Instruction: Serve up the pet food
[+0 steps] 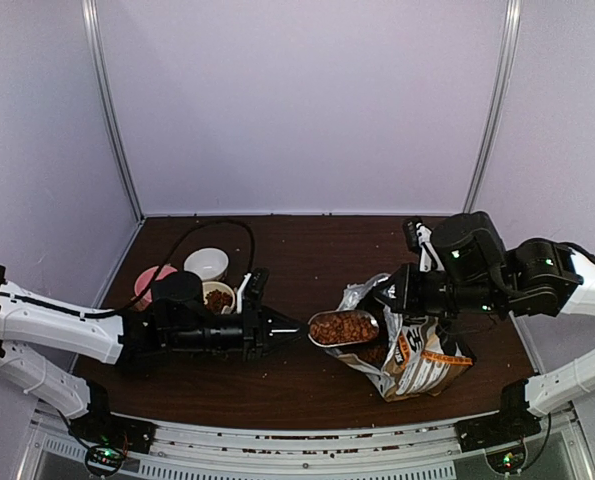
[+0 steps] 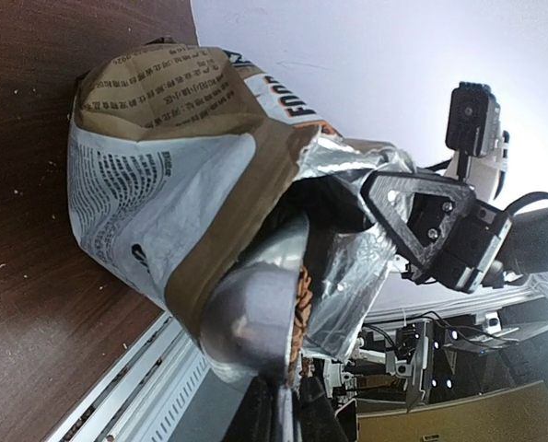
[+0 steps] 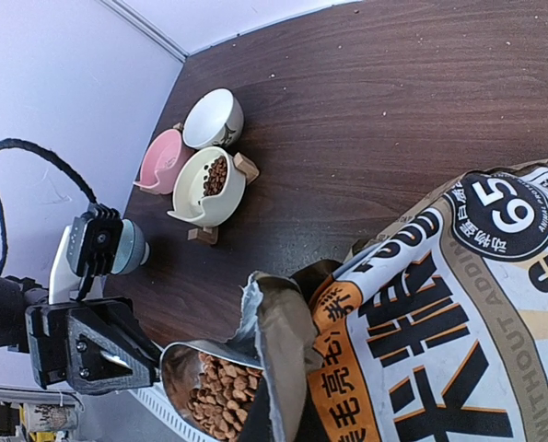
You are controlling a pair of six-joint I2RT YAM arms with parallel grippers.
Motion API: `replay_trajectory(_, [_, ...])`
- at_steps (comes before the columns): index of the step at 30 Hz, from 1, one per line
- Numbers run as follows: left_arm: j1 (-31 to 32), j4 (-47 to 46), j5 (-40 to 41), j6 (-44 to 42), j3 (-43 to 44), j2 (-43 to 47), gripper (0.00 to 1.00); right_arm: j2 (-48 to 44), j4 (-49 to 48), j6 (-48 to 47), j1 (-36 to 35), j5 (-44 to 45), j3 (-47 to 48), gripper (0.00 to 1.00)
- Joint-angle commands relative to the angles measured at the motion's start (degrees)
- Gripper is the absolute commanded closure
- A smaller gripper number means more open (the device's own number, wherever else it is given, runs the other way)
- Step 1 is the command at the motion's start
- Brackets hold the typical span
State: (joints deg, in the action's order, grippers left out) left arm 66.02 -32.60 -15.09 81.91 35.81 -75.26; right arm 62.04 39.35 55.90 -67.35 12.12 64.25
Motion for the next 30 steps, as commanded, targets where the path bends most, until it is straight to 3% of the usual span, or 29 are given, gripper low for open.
replay_trajectory(1, [-1.3,-1.7,2.4,1.1,-2.4,3.8,1.00,-2.7,2.2,-0.2,0.6,5.0,1.4,1.00])
replay_trajectory(10, [-1.8,0.0,1.0,2.4,-2.5,8.5,1.00,-3.0,3.5,0.0,0.9,6.0,1.8,1.00])
replay_trajectory(17, [-3.9,7.2,2.4,1.6,-2.4,15.8,1.00,-3.3,3.4,0.7,0.9,6.2,1.7,1.00])
replay_trajectory(22, [-8.9,14.6,2.3,0.1,-2.8,21.1,1.00,-3.2,3.3,0.7,1.0,5.9,1.4,1.00])
replay_trajectory(30, [-22.0,22.2,-1.3,-0.6,-5.3,28.9,1.00,-2.8,4.0,0.7,1.0,5.5,1.7,1.00])
